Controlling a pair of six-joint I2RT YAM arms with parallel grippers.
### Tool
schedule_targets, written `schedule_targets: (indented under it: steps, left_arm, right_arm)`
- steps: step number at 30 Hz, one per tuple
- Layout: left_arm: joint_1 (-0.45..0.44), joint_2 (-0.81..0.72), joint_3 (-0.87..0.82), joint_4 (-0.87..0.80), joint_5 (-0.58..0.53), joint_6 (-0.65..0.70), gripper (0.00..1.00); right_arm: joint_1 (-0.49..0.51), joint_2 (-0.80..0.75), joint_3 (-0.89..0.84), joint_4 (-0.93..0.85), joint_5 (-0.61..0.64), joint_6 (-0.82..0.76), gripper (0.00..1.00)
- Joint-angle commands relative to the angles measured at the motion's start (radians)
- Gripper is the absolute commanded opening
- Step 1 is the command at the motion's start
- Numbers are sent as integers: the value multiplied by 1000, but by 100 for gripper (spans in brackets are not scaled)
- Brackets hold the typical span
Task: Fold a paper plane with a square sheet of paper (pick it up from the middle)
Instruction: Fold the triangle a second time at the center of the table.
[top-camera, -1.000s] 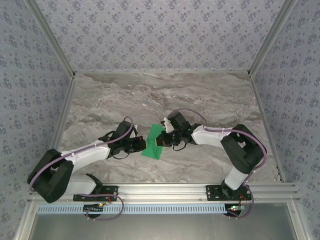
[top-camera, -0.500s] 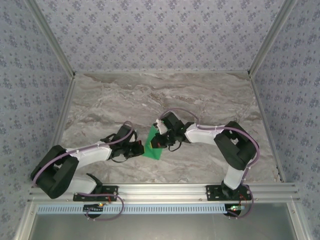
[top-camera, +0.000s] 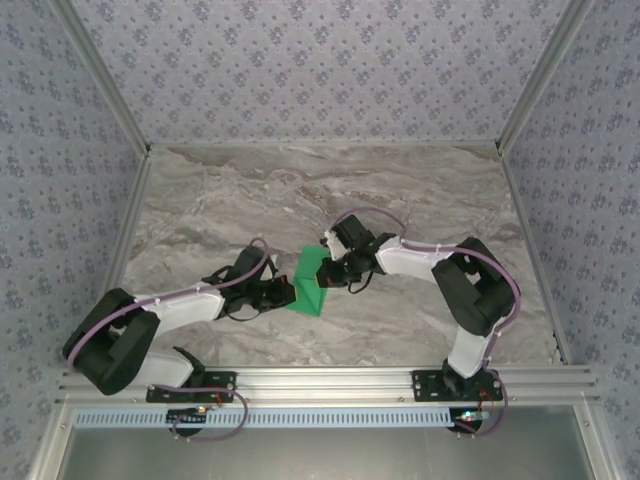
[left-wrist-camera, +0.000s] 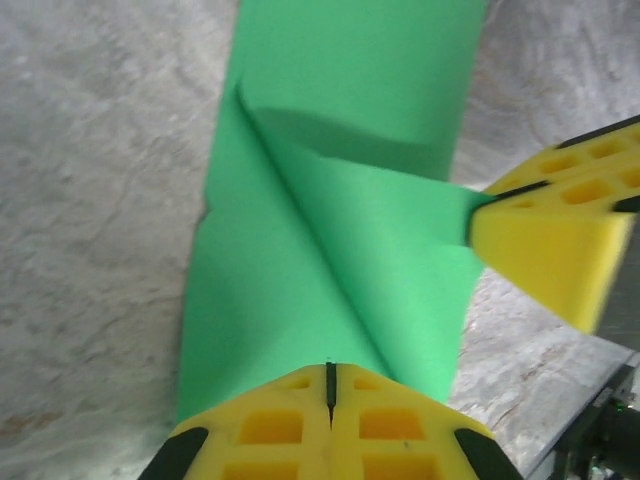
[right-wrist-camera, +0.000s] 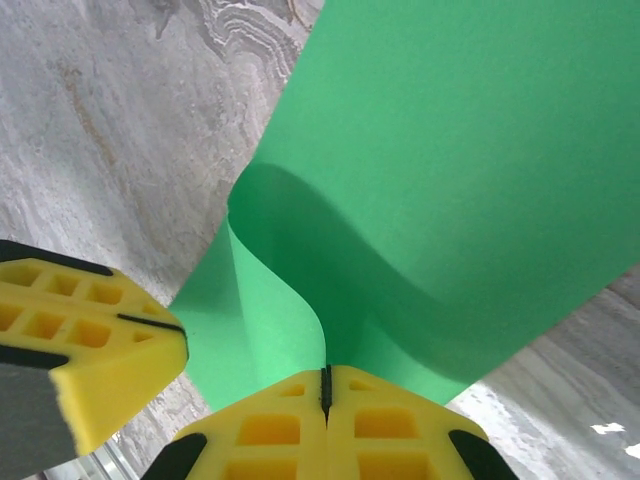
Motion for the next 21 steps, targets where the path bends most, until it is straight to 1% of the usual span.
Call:
schedule_targets:
  steps: [1,6,11,21]
  left_arm:
    - [0,34,43,96,37,-43,3]
    - [-4,98,67,180,55,-82,3]
    - [-11,141,96,221,62,-97,3]
    - [-24,205,135,198,62,-96,3]
  right_arm:
    - [-9,25,30,-46,13,-40,1]
    - [-22,41,34,-58,20,-49,0]
    - [-31,46,40,-67,27,-54,0]
    - [-27,67,43,-68,-34,-66,1]
